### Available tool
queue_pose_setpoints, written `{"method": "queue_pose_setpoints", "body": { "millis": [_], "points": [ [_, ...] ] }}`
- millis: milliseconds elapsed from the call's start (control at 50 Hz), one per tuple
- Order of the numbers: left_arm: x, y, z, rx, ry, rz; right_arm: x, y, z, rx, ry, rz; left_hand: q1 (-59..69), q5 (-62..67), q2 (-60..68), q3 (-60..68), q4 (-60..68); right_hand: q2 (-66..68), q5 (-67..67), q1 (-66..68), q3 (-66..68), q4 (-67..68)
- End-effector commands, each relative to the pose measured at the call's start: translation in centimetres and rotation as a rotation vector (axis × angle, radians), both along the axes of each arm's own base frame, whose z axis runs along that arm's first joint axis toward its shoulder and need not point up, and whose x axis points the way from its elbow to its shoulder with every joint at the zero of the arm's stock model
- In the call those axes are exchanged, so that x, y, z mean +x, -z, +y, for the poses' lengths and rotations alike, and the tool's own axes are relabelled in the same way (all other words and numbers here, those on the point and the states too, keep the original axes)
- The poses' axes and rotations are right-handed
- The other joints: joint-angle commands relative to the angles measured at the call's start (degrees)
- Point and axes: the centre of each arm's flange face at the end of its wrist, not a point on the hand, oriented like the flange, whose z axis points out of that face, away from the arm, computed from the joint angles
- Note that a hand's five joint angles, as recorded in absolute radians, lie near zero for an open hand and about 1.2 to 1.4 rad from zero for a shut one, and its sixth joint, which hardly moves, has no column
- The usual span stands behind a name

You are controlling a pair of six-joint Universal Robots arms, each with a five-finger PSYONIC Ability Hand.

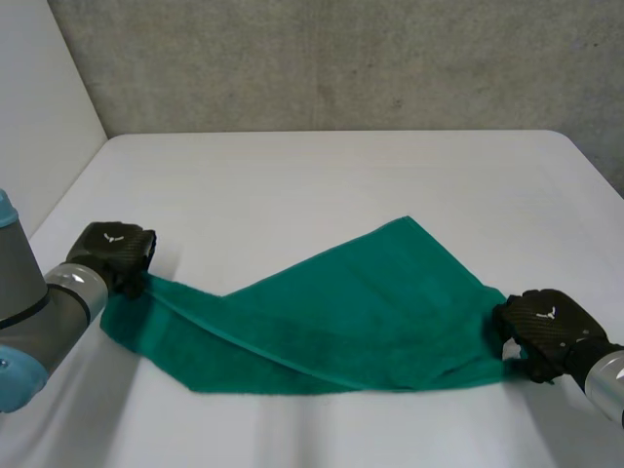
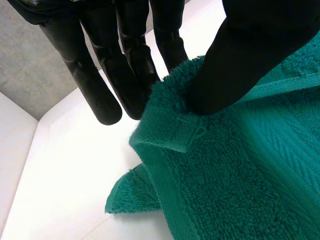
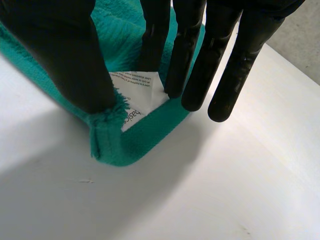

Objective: Fold the towel.

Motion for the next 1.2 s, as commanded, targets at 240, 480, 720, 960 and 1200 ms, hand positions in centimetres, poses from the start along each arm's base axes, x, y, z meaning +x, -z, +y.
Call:
{"method": "queue_pose_setpoints", "body": {
  "millis": [240,480,720,960,1200],
  "points": [
    [-0.1,0.1,0.2,0.01,0.004,-0.002,-0.4,0.1,-1.1,0.003,0.022,0.014,15.9,14.7,11.5,11.8,11.5,25.9,28.0,34.1,25.3,25.4],
    [-0.3,0.2,0.5,0.013,0.011,-0.003,-0.2,0.0,-0.3,0.094,0.008,-0.011,15.9,14.7,11.5,11.8,11.5,-10.9,-8.7,-2.6,-11.4,-11.3],
    [-0.3,0.3,0.4,0.014,0.01,-0.003,-0.2,0.2,-0.3,0.1,0.012,-0.007,15.9,14.7,11.5,11.8,11.5,-15.6,-13.5,-7.4,-16.2,-16.1],
    [-0.3,0.3,0.5,0.016,0.011,-0.003,-0.4,0.9,-1.1,0.085,0.016,-0.004,15.9,14.7,11.5,11.8,11.5,25.8,28.0,34.1,25.3,25.4],
    [-0.6,-1.1,1.4,-0.006,0.027,-0.001,-0.8,-7.1,-3.6,-0.184,0.107,-0.139,15.9,14.7,11.5,11.8,11.5,25.9,28.0,34.1,25.3,25.4]
  ]
}}
